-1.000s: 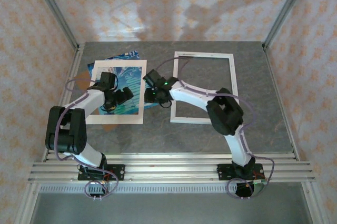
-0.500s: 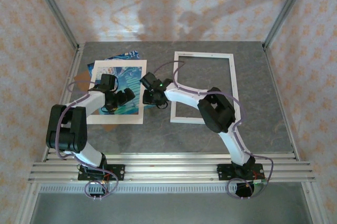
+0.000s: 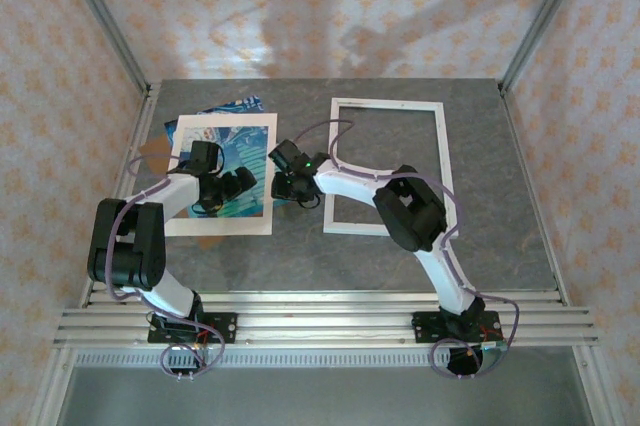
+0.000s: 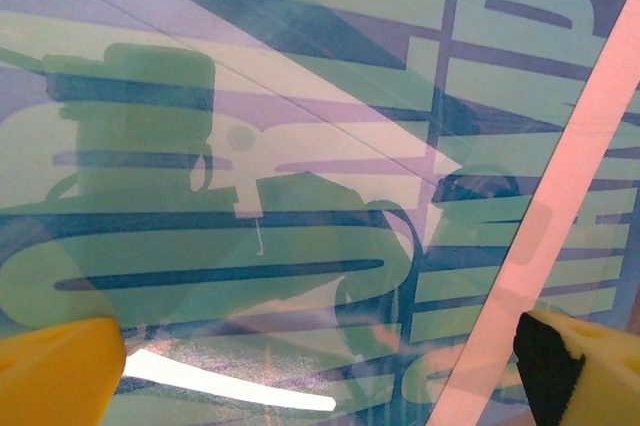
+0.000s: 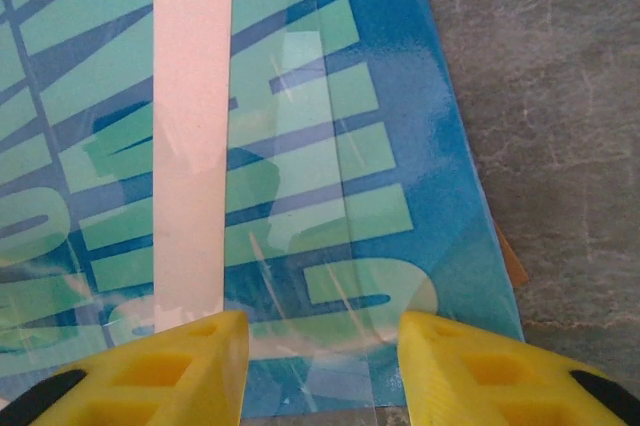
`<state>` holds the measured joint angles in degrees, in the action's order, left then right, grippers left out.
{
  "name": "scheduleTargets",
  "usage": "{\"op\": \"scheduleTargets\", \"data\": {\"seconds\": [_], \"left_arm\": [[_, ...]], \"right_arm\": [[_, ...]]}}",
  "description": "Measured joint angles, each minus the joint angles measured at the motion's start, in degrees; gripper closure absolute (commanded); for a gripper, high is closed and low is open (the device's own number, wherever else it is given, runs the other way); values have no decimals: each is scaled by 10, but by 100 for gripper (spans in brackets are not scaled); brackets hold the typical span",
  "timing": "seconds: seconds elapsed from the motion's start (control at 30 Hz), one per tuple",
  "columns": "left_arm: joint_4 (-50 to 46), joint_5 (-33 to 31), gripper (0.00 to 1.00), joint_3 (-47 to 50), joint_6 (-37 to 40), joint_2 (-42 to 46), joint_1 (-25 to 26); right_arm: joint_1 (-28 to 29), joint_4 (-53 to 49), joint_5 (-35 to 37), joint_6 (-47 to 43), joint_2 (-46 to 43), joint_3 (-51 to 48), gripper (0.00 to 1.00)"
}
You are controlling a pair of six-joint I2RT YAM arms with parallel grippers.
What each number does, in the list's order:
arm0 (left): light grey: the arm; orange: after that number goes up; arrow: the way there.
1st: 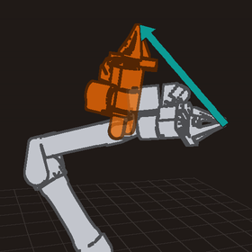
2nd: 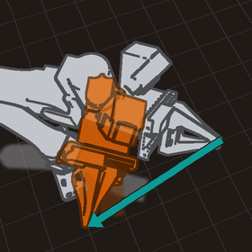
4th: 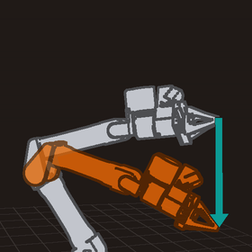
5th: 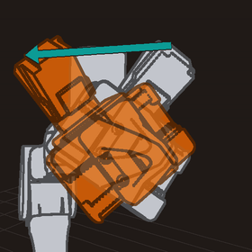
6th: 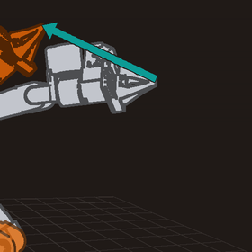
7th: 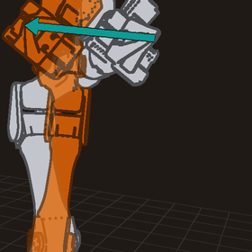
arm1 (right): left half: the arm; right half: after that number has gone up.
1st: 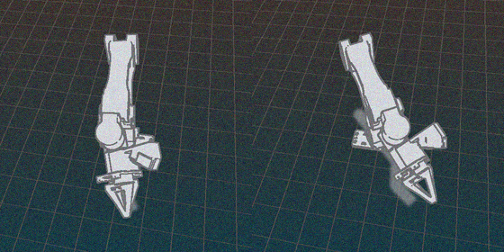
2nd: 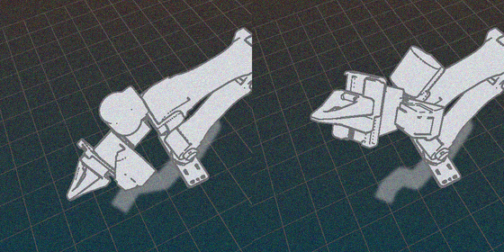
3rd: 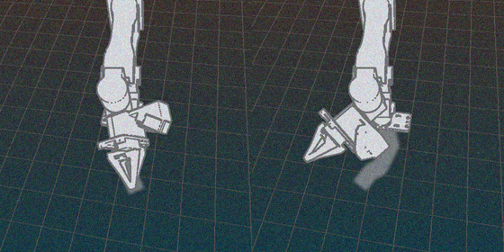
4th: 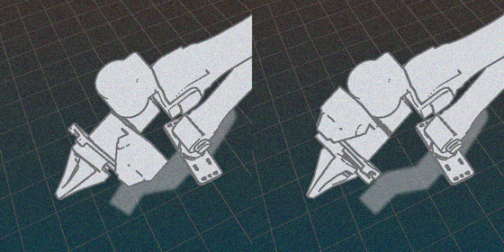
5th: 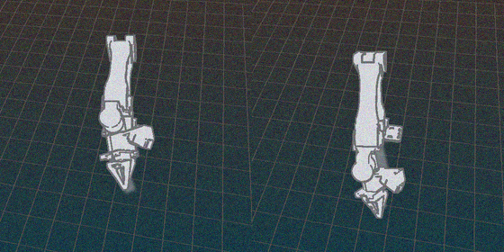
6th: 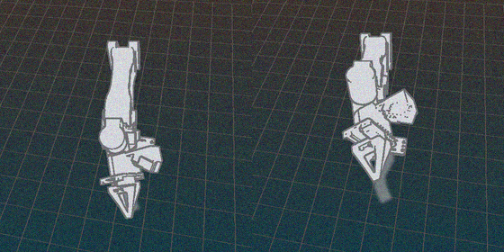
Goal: Put the photo into the frame
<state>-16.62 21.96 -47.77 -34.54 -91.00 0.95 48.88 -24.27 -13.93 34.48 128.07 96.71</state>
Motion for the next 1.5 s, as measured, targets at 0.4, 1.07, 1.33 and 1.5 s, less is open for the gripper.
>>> {"op": "scheduleTargets", "data": {"seconds": [0.4, 1.07, 1.33, 1.5], "left_arm": [[6, -3, 0, 2, -6, -3, 1], [10, -14, 0, -4, -5, -10, 11], [11, -14, 0, -4, -5, -10, 12], [10, -14, 0, -5, -5, -13, 12]], "right_arm": [[-6, 53, -37, -15, -22, -42, 56], [-19, 78, -105, -47, -93, -73, 55], [-22, 78, -131, -41, -95, -65, 60], [-22, 72, -131, -18, -84, -47, 76]]}}
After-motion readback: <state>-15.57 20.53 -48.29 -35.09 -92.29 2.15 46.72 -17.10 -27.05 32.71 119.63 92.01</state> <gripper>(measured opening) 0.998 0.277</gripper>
